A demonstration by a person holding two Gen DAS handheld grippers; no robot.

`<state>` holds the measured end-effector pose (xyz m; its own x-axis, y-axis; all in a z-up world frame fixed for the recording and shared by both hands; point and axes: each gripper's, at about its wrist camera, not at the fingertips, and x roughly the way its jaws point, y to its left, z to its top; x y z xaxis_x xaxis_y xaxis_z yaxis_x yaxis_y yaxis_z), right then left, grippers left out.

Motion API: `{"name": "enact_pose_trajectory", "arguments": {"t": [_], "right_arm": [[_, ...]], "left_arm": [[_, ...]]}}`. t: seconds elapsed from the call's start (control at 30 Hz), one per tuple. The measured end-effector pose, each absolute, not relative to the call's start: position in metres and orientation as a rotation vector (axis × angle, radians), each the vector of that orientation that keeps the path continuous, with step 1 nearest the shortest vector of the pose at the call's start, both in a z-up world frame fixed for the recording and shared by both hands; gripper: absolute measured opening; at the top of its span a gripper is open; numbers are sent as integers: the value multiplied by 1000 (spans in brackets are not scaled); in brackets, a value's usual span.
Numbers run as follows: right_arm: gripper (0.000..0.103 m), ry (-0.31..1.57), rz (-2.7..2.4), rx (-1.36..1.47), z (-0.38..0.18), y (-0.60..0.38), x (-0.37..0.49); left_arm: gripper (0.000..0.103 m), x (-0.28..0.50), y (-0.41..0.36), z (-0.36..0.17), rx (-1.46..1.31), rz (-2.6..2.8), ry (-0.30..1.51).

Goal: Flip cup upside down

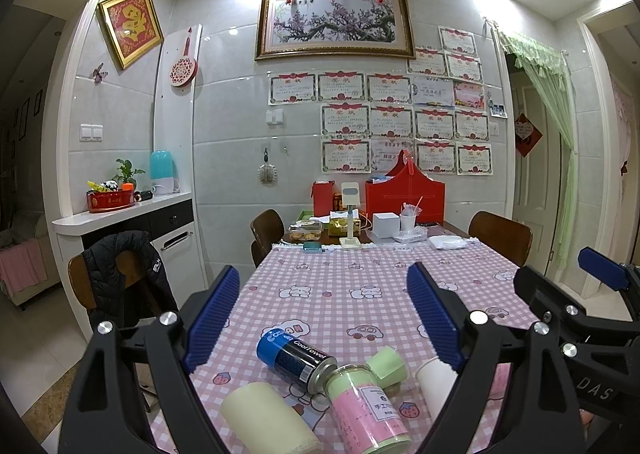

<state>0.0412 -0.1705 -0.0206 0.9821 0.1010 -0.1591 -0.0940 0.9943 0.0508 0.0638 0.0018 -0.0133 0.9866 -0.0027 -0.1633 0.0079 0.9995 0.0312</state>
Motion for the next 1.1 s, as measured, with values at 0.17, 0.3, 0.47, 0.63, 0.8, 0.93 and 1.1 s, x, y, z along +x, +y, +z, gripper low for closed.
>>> {"name": "enact_pose_trajectory", "arguments": {"t": [0.17, 0.3, 0.47, 0.63, 0.8, 0.93, 1.1], "right_arm": [[95, 163, 98, 43, -21, -170, 41], [95, 162, 98, 44, -21, -171, 41], [95, 163, 98, 44, -21, -171, 41], [95, 164, 98, 45, -21, -171, 42], [95, 167, 98, 46, -26, -171, 43], [95, 172, 99, 48, -31, -171, 45], [95, 186, 100, 49, -35, -172, 50]], "left_arm": [[84, 63, 2, -14, 32, -5, 165], [84, 63, 2, -14, 33, -5, 167], [84, 63, 2, -14, 33, -5, 167], [84, 64, 2, -14, 35, -4, 168], [84, 63, 3, -15, 35, -3, 173], [84, 65, 2, -16, 37, -2, 179], [84, 69, 2, -17, 38, 0, 195]]}}
